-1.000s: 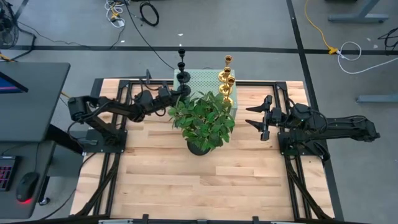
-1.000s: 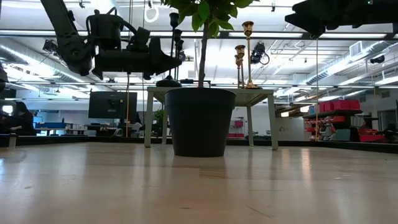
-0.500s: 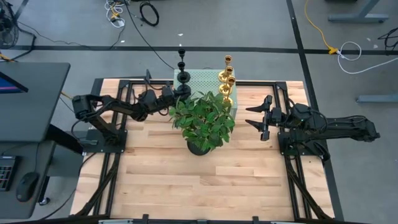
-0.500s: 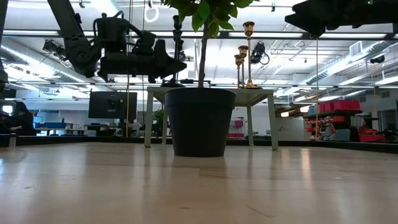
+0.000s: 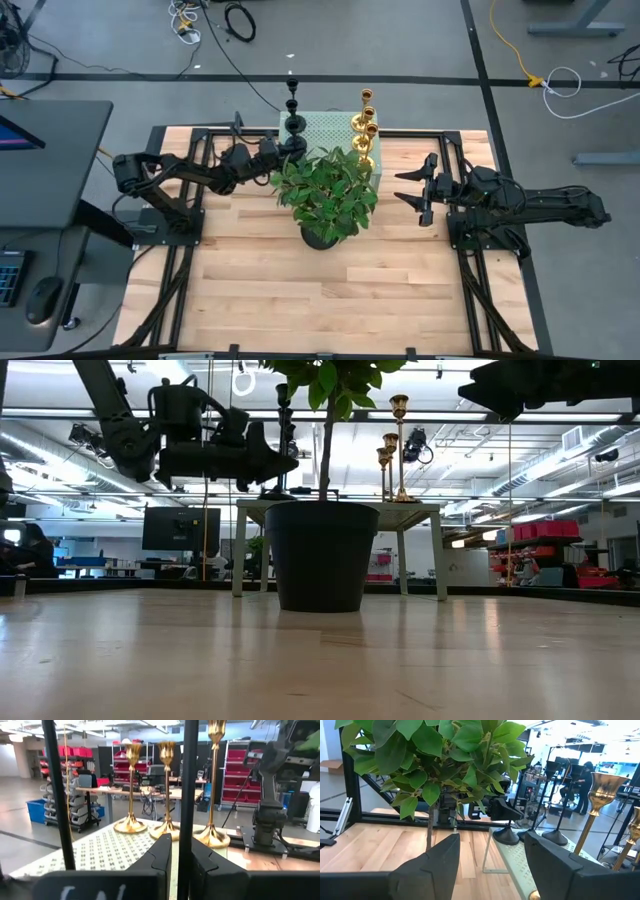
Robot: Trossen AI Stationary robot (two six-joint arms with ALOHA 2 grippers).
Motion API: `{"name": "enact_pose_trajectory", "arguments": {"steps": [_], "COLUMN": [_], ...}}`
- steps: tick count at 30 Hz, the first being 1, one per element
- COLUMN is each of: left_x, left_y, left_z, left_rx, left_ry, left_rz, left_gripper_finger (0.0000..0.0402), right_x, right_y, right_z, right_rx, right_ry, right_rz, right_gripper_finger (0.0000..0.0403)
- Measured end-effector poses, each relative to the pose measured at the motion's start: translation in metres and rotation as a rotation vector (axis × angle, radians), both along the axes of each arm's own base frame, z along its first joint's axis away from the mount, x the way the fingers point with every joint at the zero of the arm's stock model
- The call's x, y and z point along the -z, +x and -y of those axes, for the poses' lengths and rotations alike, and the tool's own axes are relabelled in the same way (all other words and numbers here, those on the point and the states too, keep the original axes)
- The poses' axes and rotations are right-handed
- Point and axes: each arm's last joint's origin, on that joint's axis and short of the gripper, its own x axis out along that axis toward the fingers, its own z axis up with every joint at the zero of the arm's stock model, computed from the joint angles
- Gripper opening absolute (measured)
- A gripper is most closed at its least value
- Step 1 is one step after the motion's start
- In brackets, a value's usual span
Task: Pick & Place candle stick holders
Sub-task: Put the black candle holder on the shelf aligned with the other black candle holders, then return to Home Position
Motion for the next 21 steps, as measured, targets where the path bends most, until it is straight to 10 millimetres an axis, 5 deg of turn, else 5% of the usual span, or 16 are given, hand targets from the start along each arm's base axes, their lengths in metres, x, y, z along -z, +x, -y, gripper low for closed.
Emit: {"name": "enact_pose_trajectory", "arguments": {"steps": [21], "left_x": [-0.0029], "left_y": [-0.0055], "left_z": [0.0028], "left_rx": [0.003], "left_ry": [-0.033], "left_rz": [-0.071], "left_gripper_finger": [0.0213], "right_x": [0.0006], "right_y": [0.0000], "right_z": [0.0001], "right_rx": [0.001], "right_ry": [0.001], "right_rz": [-0.006], "right_gripper_finger": [0.0223]}}
